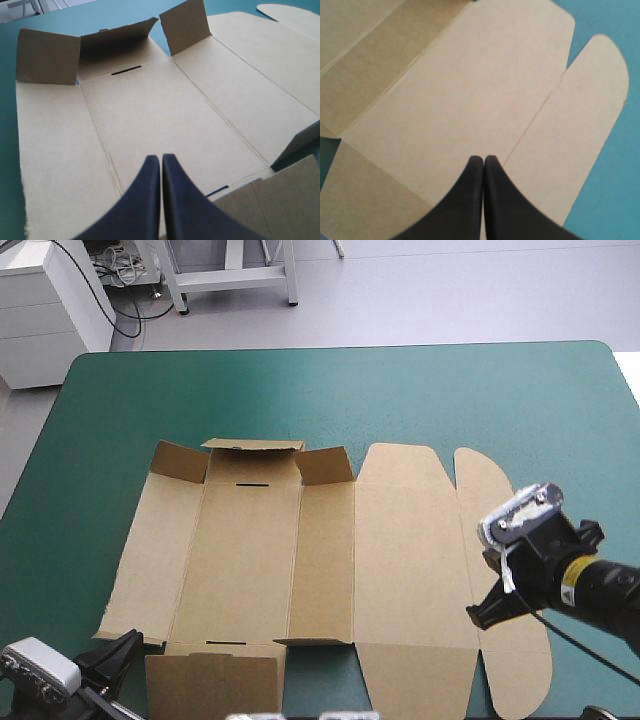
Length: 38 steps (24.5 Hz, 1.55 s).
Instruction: Fold the box
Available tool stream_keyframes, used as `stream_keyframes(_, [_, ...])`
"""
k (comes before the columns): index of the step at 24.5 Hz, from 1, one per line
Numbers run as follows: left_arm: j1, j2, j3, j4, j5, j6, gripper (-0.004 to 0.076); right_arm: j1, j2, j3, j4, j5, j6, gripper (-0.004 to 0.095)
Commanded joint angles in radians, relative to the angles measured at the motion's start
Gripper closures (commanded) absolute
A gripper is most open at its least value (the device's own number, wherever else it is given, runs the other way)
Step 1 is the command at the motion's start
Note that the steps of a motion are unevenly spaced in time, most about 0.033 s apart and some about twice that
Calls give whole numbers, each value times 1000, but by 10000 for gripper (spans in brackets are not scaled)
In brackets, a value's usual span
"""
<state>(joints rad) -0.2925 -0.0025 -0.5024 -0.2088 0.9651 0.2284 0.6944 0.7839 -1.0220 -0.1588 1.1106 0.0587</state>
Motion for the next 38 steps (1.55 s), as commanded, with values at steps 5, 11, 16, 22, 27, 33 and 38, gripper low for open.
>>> stream_keyframes(5, [-3,18,-25,-20,-72,-4,662,-2,-261,335,58,-257,91,928])
stream_keyframes(11, [-3,18,-25,-24,-70,-4,303,-2,-499,476,85,-376,112,927])
stream_keyframes(16, [-3,18,-25,-63,-66,-37,302,-2,-576,518,83,-374,119,927])
stream_keyframes(22, [-3,22,-25,-102,-60,-10,302,-2,-590,548,82,-406,119,927])
stream_keyframes(27, [-3,81,-48,-75,-60,-10,302,-2,-590,551,84,-411,119,928])
stream_keyframes(33, [-3,400,-226,73,-16,-83,302,-2,-590,551,89,-411,119,928])
stream_keyframes(38, [-3,775,-406,74,78,-104,302,-2,-590,551,89,-411,119,928])
